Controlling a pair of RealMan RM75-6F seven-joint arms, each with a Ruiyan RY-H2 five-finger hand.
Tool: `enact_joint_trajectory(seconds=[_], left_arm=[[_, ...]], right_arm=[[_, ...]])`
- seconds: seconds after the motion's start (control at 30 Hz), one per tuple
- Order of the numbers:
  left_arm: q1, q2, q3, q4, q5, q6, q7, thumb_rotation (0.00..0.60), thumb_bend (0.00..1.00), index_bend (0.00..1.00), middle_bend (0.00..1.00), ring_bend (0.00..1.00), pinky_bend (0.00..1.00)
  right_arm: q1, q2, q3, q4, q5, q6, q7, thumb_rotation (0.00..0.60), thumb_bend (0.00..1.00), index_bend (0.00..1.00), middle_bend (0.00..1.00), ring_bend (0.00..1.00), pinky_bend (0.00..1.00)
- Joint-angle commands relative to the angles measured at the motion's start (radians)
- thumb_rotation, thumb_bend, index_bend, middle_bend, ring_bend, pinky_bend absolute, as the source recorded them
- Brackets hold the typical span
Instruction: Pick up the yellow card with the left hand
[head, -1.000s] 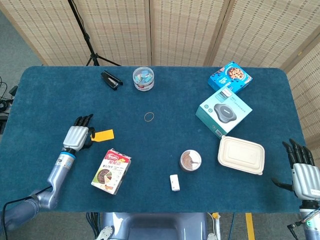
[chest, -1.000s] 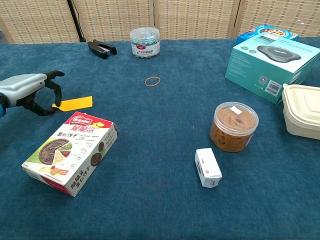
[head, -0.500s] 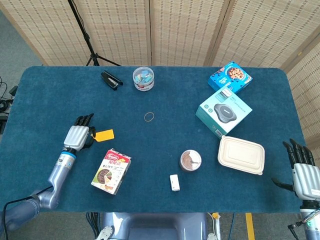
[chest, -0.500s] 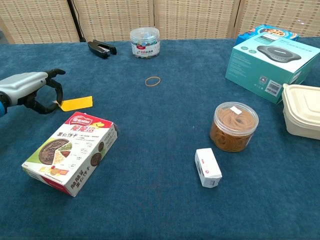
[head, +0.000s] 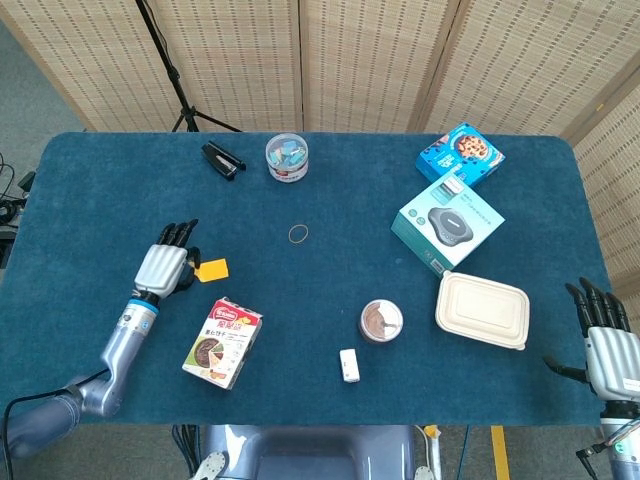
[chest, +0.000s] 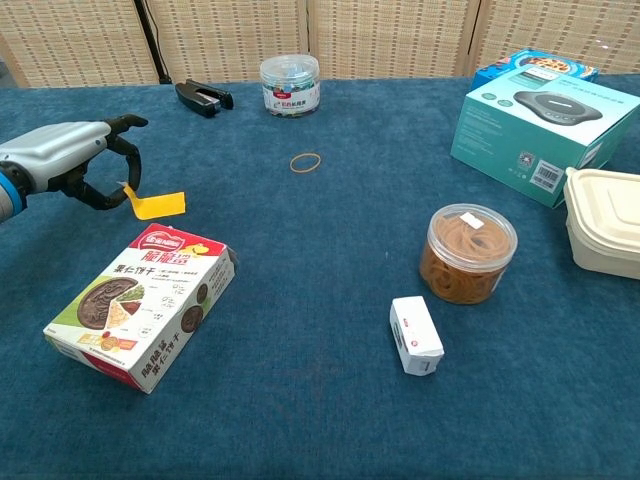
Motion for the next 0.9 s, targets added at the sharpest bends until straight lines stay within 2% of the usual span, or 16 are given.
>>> enact_joint_trajectory(seconds=[0.03, 0.57, 0.73, 0.9], left_arm=[[-0.019, 0.008, -0.016, -0.028, -0.01, -0.01, 0.025, 0.6, 0.5, 0.67, 0.0, 0.0, 0.0], [-0.092, 0.055, -0.093, -0.226, -0.054, 0.018, 0.178, 0.6, 0.5, 0.67, 0.0, 0.0, 0.0], [-0.091, 0.086, -0.105, -0.293, -0.065, 0.045, 0.204, 0.6, 0.5, 0.67, 0.0, 0.0, 0.0], [-0.069, 0.128, -0.092, -0.344, -0.067, 0.072, 0.218, 0.6, 0.5, 0.64, 0.0, 0.0, 0.0]], right_arm=[[0.0, 0.001, 0.0, 0.0, 0.0, 0.0, 0.001, 0.6, 0.0, 0.0, 0.0, 0.0, 0.0], [-0.001, 0.005, 0.004, 0.004, 0.007, -0.001, 0.015, 0.6, 0.0, 0.0, 0.0, 0.0, 0.0], [-0.002, 0.007, 0.004, 0.004, 0.007, 0.001, 0.019, 0.6, 0.0, 0.0, 0.0, 0.0, 0.0], [-0.001, 0.007, 0.002, 0.002, 0.003, -0.001, 0.021, 0.6, 0.0, 0.0, 0.0, 0.0, 0.0]])
